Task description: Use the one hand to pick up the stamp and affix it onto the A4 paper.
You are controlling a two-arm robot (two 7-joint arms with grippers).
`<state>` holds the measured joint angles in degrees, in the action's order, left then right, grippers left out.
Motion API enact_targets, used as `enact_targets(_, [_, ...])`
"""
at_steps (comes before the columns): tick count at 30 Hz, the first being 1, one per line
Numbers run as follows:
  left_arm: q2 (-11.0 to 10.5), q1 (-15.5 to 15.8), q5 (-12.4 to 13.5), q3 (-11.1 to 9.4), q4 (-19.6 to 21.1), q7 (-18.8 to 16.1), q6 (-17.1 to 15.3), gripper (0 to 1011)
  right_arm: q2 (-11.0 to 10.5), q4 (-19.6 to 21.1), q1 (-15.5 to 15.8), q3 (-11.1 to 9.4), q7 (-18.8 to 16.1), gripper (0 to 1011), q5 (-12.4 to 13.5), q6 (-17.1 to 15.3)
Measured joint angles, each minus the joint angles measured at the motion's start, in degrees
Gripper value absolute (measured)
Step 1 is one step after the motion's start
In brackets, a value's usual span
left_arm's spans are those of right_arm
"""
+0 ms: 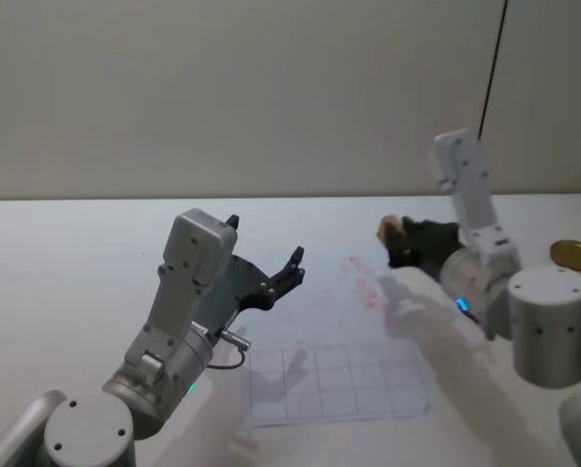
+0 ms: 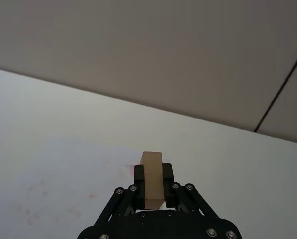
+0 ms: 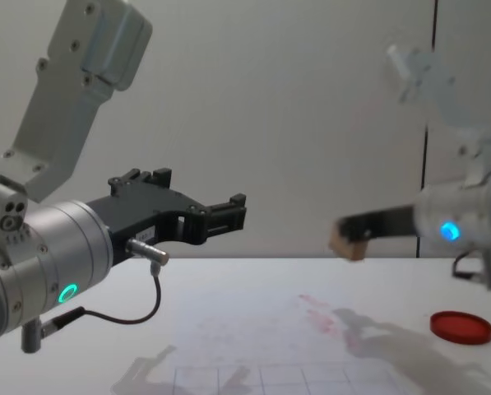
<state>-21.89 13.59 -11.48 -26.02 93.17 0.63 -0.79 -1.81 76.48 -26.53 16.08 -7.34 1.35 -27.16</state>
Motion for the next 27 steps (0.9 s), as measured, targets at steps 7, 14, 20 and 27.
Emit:
enact_targets(7, [0.0,0.0,0.0,0.0,0.0,0.0,0.0,993,-2.1,6.0,2.9,-2.1,3.3,197,2.1,-0.5])
enact_targets(14, [0.0,0.0,0.0,0.0,0.0,0.0,0.0,993,-4.1,10.1,5.8,-3.9,5.9,197,3.8,-1.5])
enact_targets(20, [0.0,0.0,0.0,0.0,0.0,0.0,0.0,993,-5.5,12.6,8.2,-5.1,7.2,197,4.8,-2.7])
enact_targets(27, [0.0,0.0,0.0,0.0,0.0,0.0,0.0,993,-6.7,13.7,10.2,-6.0,8.0,197,5.1,-4.0])
